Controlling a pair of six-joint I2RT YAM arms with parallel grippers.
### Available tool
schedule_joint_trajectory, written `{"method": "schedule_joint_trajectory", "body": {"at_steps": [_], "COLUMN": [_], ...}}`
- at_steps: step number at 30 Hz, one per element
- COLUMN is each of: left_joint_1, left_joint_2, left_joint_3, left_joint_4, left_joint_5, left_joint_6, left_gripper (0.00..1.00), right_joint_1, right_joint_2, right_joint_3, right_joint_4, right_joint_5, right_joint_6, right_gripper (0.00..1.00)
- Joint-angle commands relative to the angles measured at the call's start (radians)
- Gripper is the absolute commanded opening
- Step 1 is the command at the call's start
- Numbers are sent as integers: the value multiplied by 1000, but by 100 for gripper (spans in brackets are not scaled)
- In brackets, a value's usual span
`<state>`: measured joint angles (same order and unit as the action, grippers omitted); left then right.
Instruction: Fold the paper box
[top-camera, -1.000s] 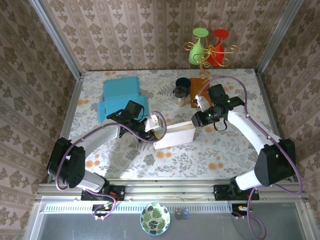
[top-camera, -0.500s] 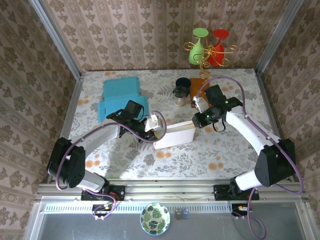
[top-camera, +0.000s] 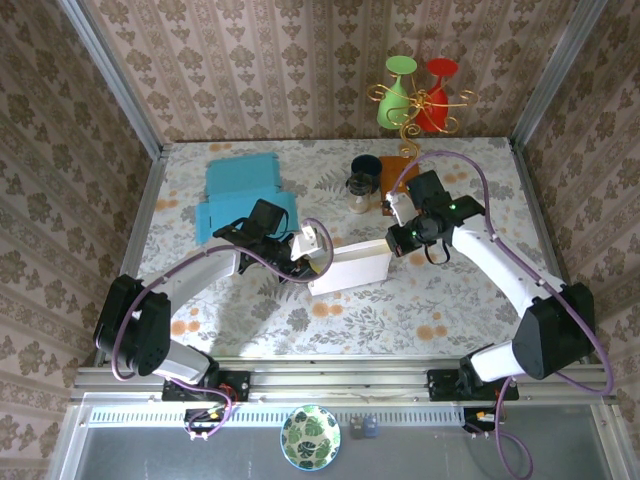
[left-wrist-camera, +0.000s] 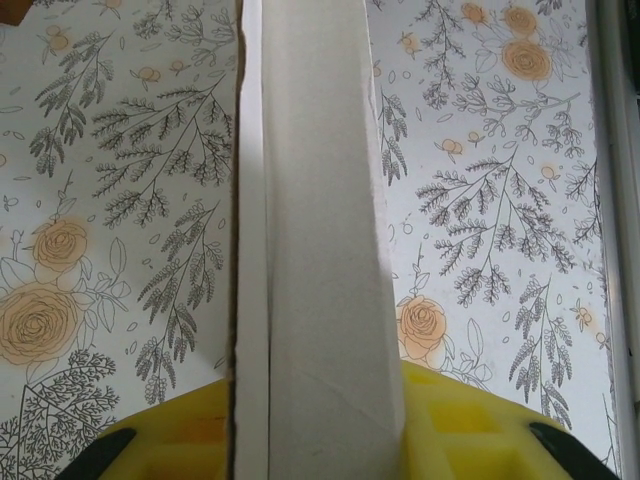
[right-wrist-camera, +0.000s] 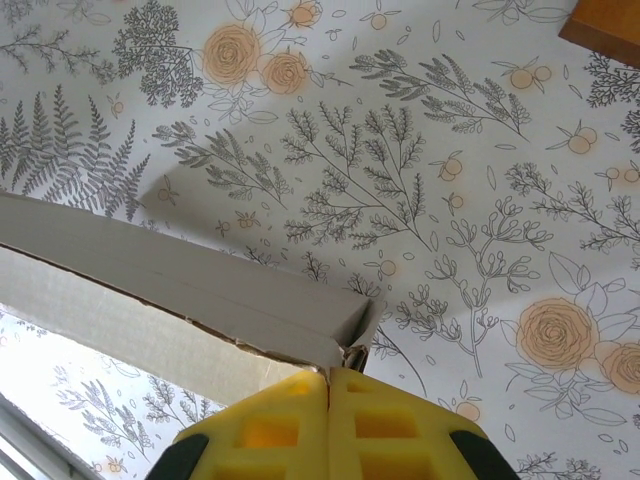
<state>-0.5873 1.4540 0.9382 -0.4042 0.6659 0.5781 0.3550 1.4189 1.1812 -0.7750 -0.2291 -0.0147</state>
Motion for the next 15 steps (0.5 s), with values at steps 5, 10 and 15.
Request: {"method": "schedule_joint_trajectory", "body": {"at_steps": [5,10,15], "left_joint_1": [9,12,17], "left_joint_2": [8,12,16], "left_joint_3": [-17,-18,-20], "left_joint_4": [21,24,32], "left_joint_5": [-9,-10,-9], "left_joint_6": [-44,-45,-61], "left_gripper": [20,20,21], "right_joint_1": [19,28,51], "right_joint_2": [-69,-81,-114], "right_joint_3": [-84,-134,-200], "right_joint_4": [59,117,183], "right_joint_5": [59,92,127], "right_joint_6": [74,96,124], "right_gripper": [0,0,0]}}
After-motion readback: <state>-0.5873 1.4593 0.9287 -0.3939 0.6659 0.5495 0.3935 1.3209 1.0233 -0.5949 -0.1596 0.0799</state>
